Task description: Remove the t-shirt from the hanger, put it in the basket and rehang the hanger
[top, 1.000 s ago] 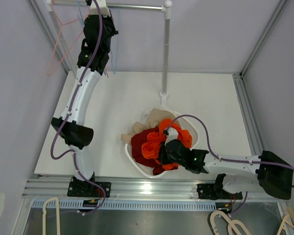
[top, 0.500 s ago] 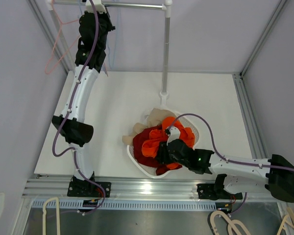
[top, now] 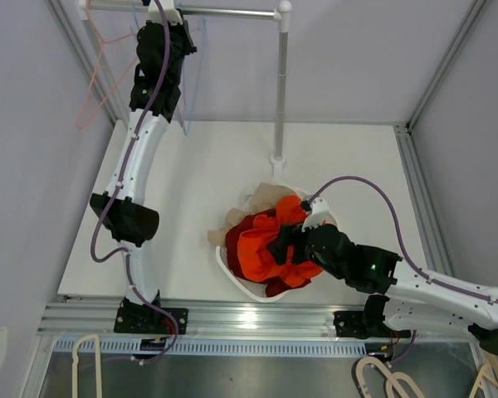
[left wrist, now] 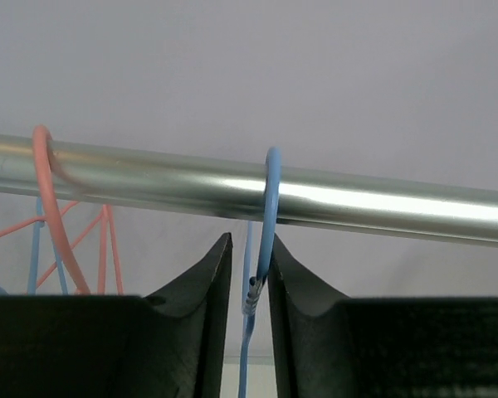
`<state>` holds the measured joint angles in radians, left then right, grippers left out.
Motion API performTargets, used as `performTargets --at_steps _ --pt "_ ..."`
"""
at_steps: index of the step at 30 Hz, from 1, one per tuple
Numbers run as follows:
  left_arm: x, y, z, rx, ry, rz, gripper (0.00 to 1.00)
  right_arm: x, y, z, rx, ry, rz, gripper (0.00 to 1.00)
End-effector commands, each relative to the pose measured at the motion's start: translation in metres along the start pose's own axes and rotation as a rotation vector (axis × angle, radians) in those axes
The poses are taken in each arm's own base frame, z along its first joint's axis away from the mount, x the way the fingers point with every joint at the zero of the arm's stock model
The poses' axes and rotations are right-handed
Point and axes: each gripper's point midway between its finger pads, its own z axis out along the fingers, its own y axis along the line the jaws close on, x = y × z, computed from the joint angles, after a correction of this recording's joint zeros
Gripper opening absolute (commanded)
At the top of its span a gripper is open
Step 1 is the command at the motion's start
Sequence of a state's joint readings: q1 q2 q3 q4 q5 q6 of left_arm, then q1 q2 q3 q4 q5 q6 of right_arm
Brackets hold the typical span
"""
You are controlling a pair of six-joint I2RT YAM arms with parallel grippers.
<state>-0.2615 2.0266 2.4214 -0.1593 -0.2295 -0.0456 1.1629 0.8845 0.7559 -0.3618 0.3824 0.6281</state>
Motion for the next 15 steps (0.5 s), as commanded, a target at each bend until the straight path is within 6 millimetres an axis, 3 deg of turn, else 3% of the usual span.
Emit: performTargets --at_steps 1,9,11,14,15 --pt "-0.009 0.001 0.001 0.013 -0.029 -0.02 0.28 -0.021 -0.003 -0.012 0.024 -0.052 -0.03 0.8" --pt "-0.024 0.003 -0.012 0.007 -0.035 -0.025 0.29 -0.029 0.001 -0.013 0.013 -0.078 -0.051 0.81" --pt "-0.041 0.003 -0.022 0.011 -0.054 -0.034 0.34 -0.033 0.001 -0.014 0.013 -0.088 -0.058 0.82" --pt "-0.051 0.001 -0.036 0.007 -0.053 -0.037 0.43 -0.047 0.004 -0.017 0.018 -0.121 -0.088 0.86" --pt "-0.071 -0.002 -0.049 0.015 -0.083 -0.047 0.46 -0.052 0.005 -0.018 0.018 -0.137 -0.096 0.87"
